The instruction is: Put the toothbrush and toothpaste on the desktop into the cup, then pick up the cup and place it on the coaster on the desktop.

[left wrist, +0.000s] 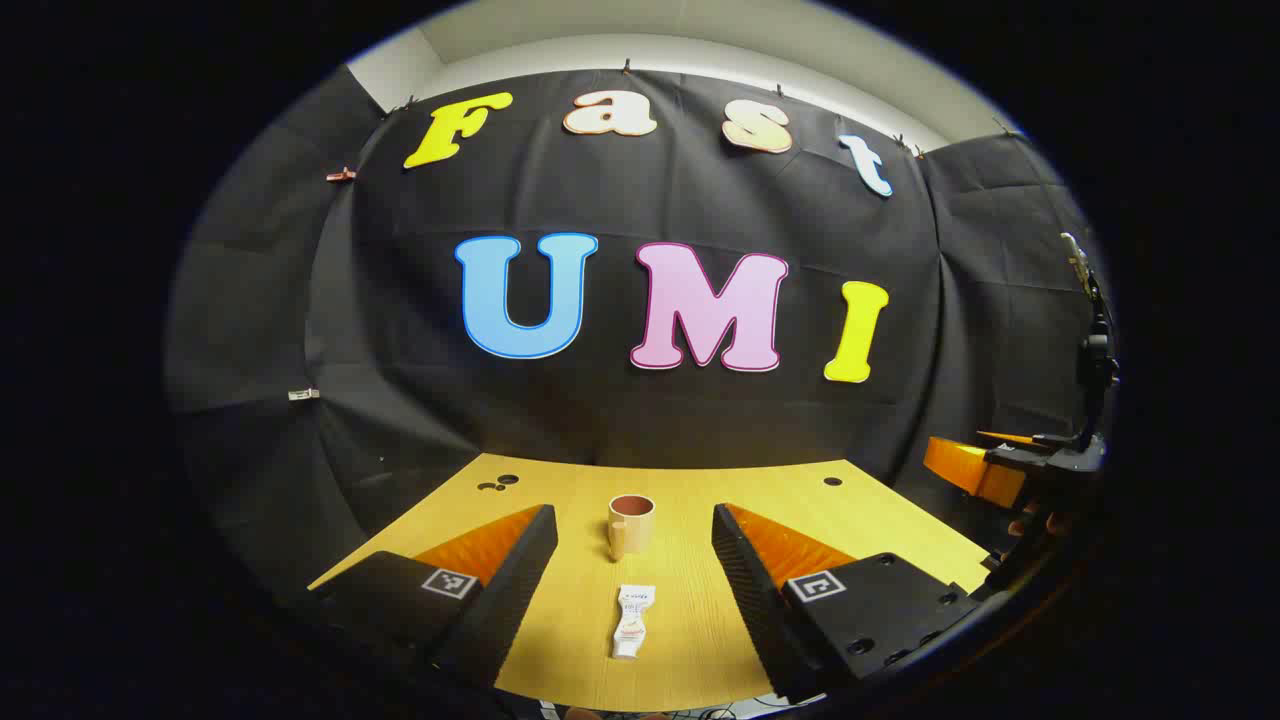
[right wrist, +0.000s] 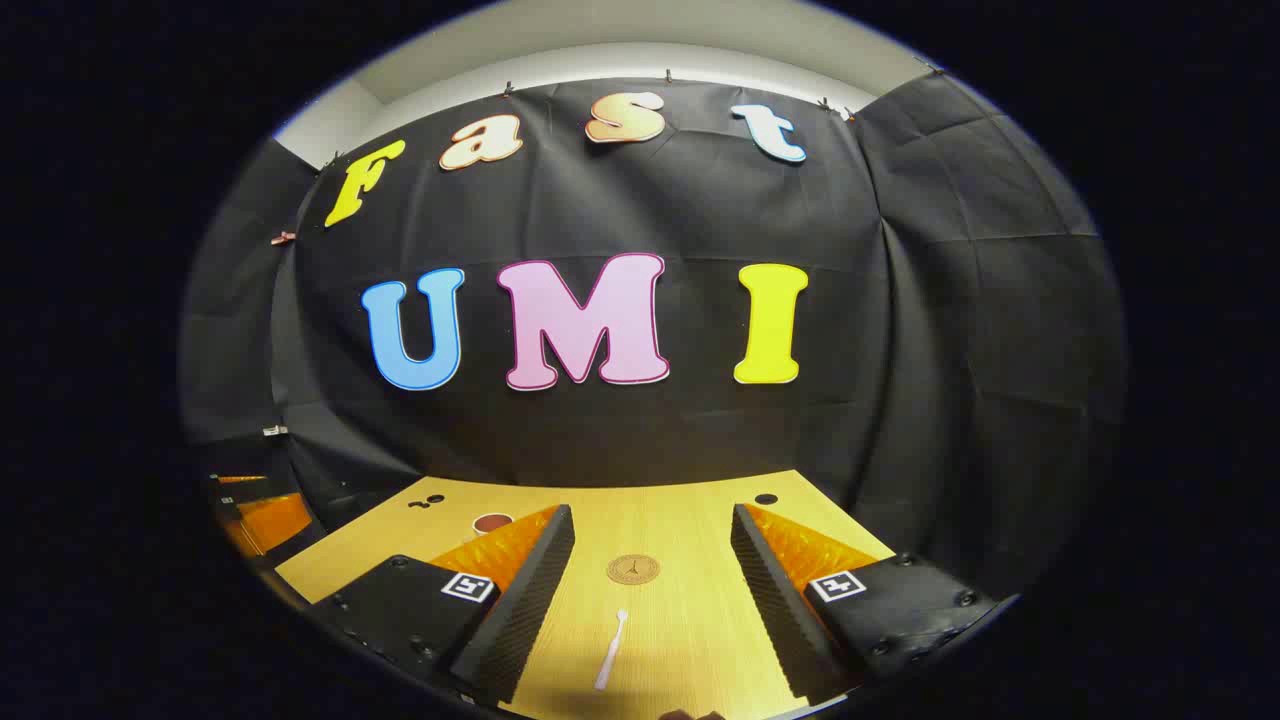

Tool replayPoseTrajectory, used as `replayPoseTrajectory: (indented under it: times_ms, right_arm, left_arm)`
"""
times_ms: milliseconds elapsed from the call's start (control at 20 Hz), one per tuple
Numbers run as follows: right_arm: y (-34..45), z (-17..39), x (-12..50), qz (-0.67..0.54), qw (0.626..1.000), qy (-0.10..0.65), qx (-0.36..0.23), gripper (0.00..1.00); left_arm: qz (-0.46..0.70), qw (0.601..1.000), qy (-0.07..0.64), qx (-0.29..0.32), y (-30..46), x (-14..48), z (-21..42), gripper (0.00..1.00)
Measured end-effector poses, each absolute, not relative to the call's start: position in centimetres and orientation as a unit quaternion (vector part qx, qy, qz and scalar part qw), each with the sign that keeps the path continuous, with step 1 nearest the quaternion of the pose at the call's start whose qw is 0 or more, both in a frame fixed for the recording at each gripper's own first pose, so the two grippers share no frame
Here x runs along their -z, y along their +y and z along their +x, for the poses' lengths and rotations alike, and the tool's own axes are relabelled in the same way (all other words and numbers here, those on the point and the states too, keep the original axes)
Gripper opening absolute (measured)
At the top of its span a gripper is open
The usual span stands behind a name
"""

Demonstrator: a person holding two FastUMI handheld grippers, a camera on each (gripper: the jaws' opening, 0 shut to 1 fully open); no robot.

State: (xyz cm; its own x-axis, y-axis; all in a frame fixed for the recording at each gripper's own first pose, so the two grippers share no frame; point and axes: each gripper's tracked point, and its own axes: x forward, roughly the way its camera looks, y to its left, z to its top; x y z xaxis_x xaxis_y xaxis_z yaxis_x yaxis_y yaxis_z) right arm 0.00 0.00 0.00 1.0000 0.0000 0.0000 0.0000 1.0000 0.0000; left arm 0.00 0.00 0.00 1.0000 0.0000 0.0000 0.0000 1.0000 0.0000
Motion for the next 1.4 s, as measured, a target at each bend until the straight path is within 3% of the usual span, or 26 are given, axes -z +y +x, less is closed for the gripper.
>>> replayPoseTrajectory:
  times_ms: [750,1400]
  right_arm:
    - [0.0,3.3,2.5,0.005,0.999,0.035,-0.019,0.97]
    - [-0.2,6.8,3.9,0.002,0.997,0.051,-0.050,0.97]
  left_arm:
    - [-0.016,0.999,0.030,-0.018,0.7,1.0,3.9,0.96]
    - [-0.003,0.996,0.083,-0.018,0.7,6.0,8.6,0.97]
